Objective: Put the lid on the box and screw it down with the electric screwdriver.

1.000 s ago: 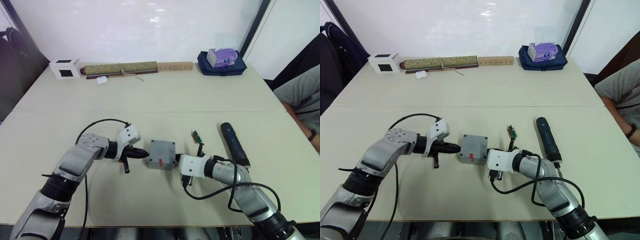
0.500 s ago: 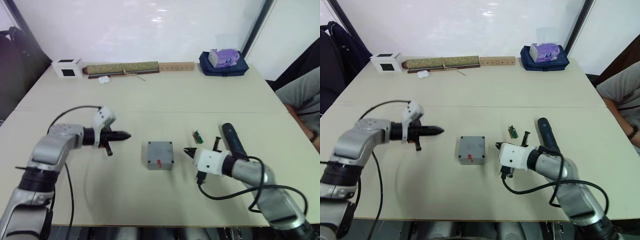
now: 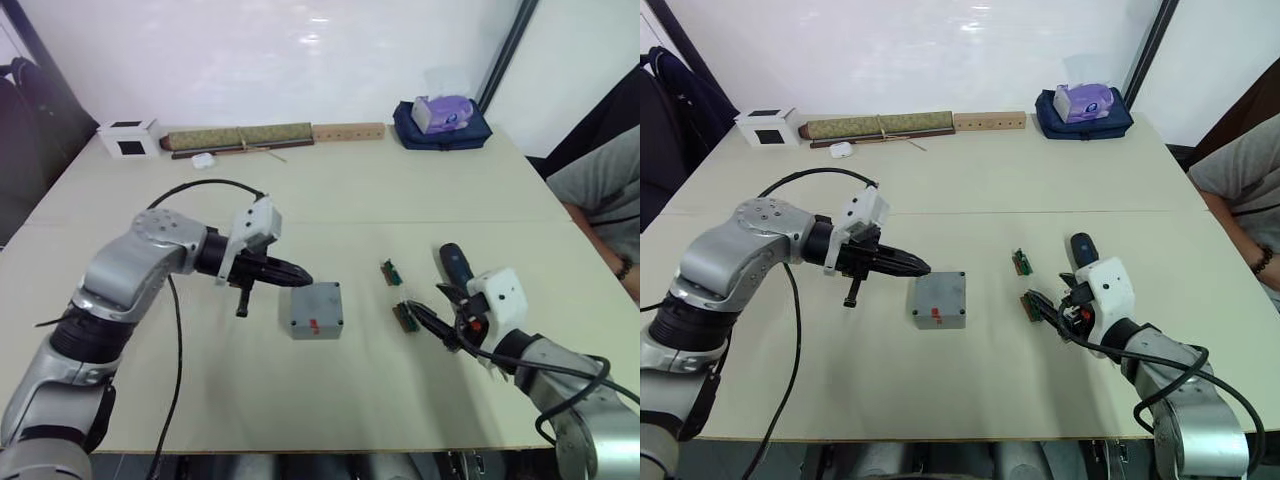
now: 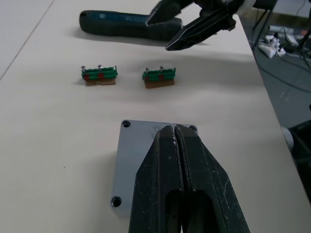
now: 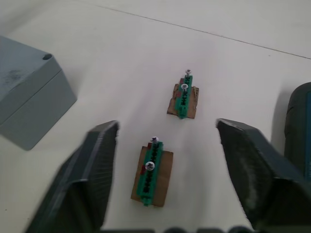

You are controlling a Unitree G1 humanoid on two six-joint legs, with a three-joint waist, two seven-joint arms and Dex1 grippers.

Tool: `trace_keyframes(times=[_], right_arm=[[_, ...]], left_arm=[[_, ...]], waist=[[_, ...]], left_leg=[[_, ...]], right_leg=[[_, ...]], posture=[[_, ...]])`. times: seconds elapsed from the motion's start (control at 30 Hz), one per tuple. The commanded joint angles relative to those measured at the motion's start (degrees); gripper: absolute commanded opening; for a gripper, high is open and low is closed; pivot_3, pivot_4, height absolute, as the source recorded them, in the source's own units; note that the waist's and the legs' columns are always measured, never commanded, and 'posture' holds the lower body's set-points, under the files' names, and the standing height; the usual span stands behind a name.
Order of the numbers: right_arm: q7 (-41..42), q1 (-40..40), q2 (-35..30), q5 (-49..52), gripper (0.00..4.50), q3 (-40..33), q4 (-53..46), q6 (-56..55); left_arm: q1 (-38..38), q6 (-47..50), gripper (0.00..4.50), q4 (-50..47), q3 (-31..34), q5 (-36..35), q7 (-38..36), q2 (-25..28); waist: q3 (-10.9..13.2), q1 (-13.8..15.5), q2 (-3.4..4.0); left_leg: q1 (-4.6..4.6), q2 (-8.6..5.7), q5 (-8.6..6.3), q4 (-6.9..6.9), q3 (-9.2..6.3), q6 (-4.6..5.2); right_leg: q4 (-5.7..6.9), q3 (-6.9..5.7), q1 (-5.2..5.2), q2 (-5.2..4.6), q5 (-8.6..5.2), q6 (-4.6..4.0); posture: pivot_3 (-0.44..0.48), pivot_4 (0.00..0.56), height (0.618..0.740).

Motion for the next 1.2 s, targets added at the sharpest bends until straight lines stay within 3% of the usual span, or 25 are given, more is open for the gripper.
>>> trace_keyframes(times=[0.03, 0.23, 0.47, 0.83, 0.93, 1.0, 1.2], right_arm=[[-2.1, 1.6, 0.4, 2.5, 4.46, 0.2, -2.6, 1.2], [-5.6, 3.6, -0.6, 1.0, 4.46, 4.2, -0.2, -3.0], [-8.5, 4.0, -2.1, -1.0, 1.70, 8.1, 4.1, -8.1], [-9.9, 4.3, -3.2, -1.2, 1.70, 10.0, 6.7, -11.7], [-9.7, 4.5, -3.3, -1.0, 0.99, 10.0, 6.9, -12.3], [-9.6, 4.8, -3.4, -0.9, 0.14, 10.2, 7.1, -12.7], [-10.1, 4.9, -3.3, -0.8, 0.05, 10.1, 7.1, -13.1]], left_arm=[[-1.4, -3.2, 0.00, 0.5, -1.2, 2.0, -0.9, 0.3], [-1.2, -6.4, 0.00, 2.7, -2.5, 4.2, -1.3, -0.3], [-0.7, -6.6, 0.00, 3.0, -1.9, 4.3, -0.7, -0.6], [1.2, -7.2, 0.00, 2.3, -1.6, 4.4, 0.7, -0.5], [1.3, -7.3, 0.00, 2.2, -1.6, 4.5, 0.9, -0.5], [1.4, -7.3, 0.00, 2.1, -1.7, 4.5, 1.0, -0.4], [1.6, -7.4, 0.00, 2.4, -1.6, 4.5, 1.4, -0.3]], waist=[[0.0, 0.1, 0.00], [0.0, 0.0, -0.01], [0.0, 0.1, -0.01], [0.0, 0.1, -0.02], [0.0, 0.1, -0.02], [0.0, 0.1, -0.02], [0.0, 0.1, -0.02]], left_leg=[[0.00, -0.01, 0.00, 0.00, 0.00, 0.00], [-0.02, -0.05, 0.00, 0.01, 0.06, 0.00], [-0.03, -0.04, 0.00, 0.01, 0.05, 0.00], [-0.04, -0.02, 0.00, 0.01, 0.03, 0.00], [-0.04, -0.03, 0.00, 0.01, 0.04, 0.00], [-0.05, -0.03, 0.00, 0.01, 0.05, 0.00], [-0.04, -0.03, 0.00, 0.01, 0.04, 0.00]], right_leg=[[-0.01, 0.02, 0.00, -0.04, 0.00, 0.00], [-0.07, 0.07, 0.00, -0.11, 0.00, 0.02], [-0.07, 0.06, -0.02, -0.09, 0.00, 0.02], [-0.08, 0.06, -0.03, -0.08, 0.00, 0.03], [-0.08, 0.06, -0.02, -0.09, 0.00, 0.03], [-0.08, 0.06, -0.03, -0.09, 0.00, 0.03], [-0.08, 0.06, -0.03, -0.09, 0.00, 0.03]], posture=[[0.000, 0.150, 0.740], [0.000, 0.150, 0.740], [0.000, 0.150, 0.740], [0.000, 0.150, 0.740], [0.000, 0.150, 0.740], [0.000, 0.150, 0.740], [0.000, 0.150, 0.740]])
